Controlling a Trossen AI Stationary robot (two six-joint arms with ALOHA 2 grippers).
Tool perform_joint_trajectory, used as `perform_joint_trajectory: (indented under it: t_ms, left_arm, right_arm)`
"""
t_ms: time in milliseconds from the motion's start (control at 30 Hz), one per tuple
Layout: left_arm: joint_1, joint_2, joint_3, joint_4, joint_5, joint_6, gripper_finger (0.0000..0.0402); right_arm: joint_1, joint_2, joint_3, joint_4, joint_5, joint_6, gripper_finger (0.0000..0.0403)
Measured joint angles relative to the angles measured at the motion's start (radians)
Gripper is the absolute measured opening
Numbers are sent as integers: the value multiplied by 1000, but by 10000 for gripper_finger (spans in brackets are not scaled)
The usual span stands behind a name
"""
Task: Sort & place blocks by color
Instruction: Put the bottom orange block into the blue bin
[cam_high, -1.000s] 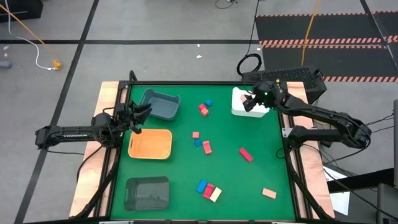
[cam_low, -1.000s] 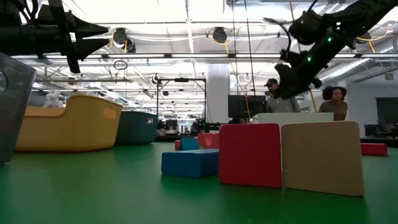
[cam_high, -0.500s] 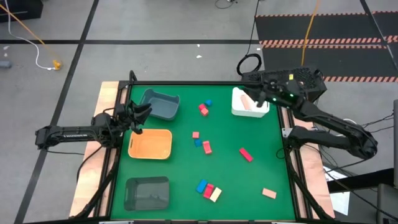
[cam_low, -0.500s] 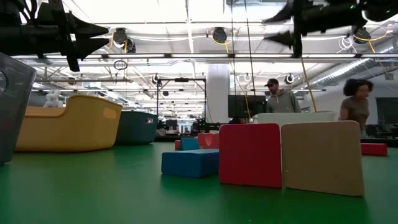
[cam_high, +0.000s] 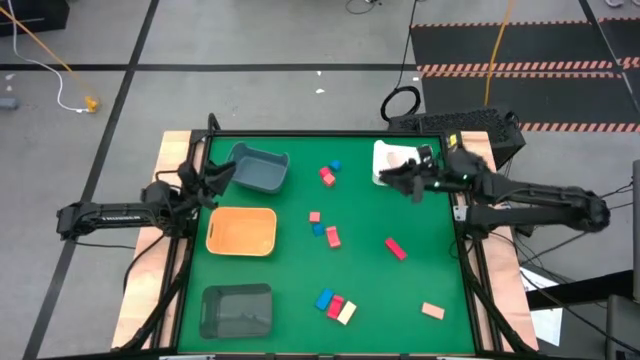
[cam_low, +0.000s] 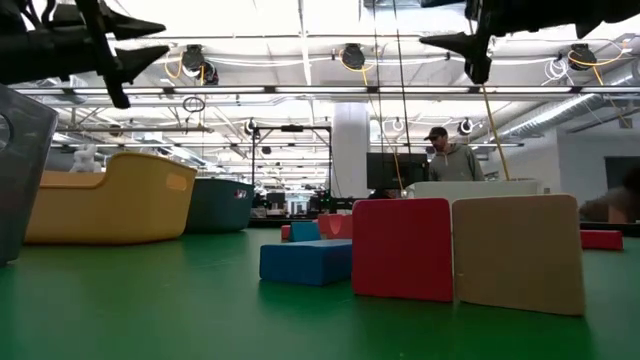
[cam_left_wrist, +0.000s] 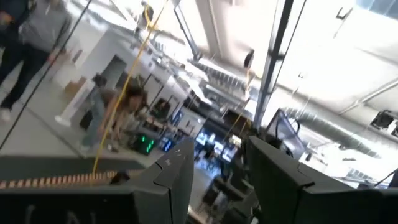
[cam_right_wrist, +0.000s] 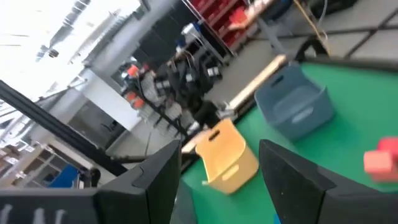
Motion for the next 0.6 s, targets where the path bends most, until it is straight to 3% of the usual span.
perform_joint_trajectory:
  t_ms: [200,333,600]
  left_arm:
    - [-1,0,0,34,2,-23,150]
    - [-1,0,0,34,90,-42,150]
    - [-1,10,28,30,227,-228,150]
  right_arm:
    - [199,102,0,25,215,20,206]
    - [292,188,0,91,323,29,205]
    - [381,394,1,323,417,90,205]
